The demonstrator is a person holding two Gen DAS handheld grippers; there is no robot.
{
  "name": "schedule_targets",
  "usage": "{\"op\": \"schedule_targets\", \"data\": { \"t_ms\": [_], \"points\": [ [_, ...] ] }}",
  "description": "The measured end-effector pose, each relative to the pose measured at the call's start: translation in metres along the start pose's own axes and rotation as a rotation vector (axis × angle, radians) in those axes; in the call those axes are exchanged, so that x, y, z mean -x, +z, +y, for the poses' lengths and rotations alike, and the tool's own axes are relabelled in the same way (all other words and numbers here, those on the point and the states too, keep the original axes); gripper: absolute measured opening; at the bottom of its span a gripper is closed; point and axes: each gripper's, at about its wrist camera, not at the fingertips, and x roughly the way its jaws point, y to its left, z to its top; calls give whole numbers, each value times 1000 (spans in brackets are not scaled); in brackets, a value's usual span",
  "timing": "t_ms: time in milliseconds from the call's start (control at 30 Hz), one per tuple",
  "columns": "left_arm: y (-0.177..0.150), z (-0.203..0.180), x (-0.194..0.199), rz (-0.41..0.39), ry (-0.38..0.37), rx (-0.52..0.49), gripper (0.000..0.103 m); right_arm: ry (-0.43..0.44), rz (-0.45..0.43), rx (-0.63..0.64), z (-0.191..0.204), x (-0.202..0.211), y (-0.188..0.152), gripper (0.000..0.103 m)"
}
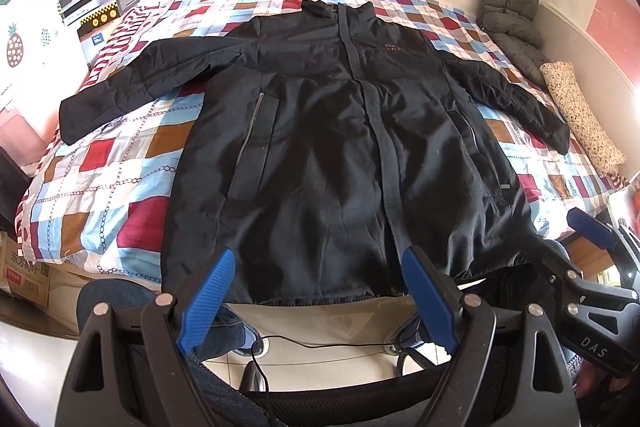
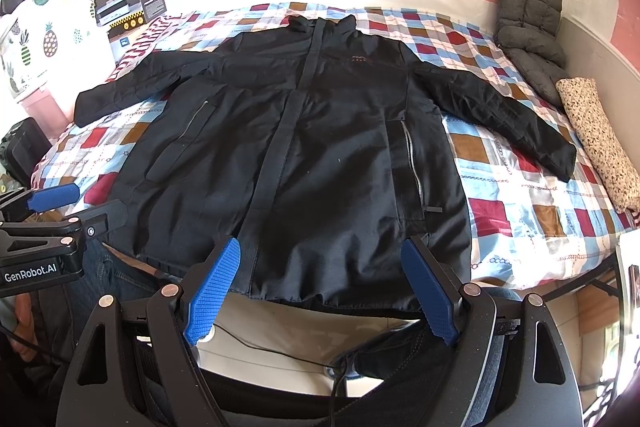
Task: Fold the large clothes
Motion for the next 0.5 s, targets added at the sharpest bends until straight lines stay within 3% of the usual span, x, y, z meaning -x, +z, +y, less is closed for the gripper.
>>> {"op": "schedule_targets", "data": {
  "t_ms": [500],
  "points": [
    [0,2,-10,6,-8,8,87,2,-4,6,2,1,4,83]
  ]
}}
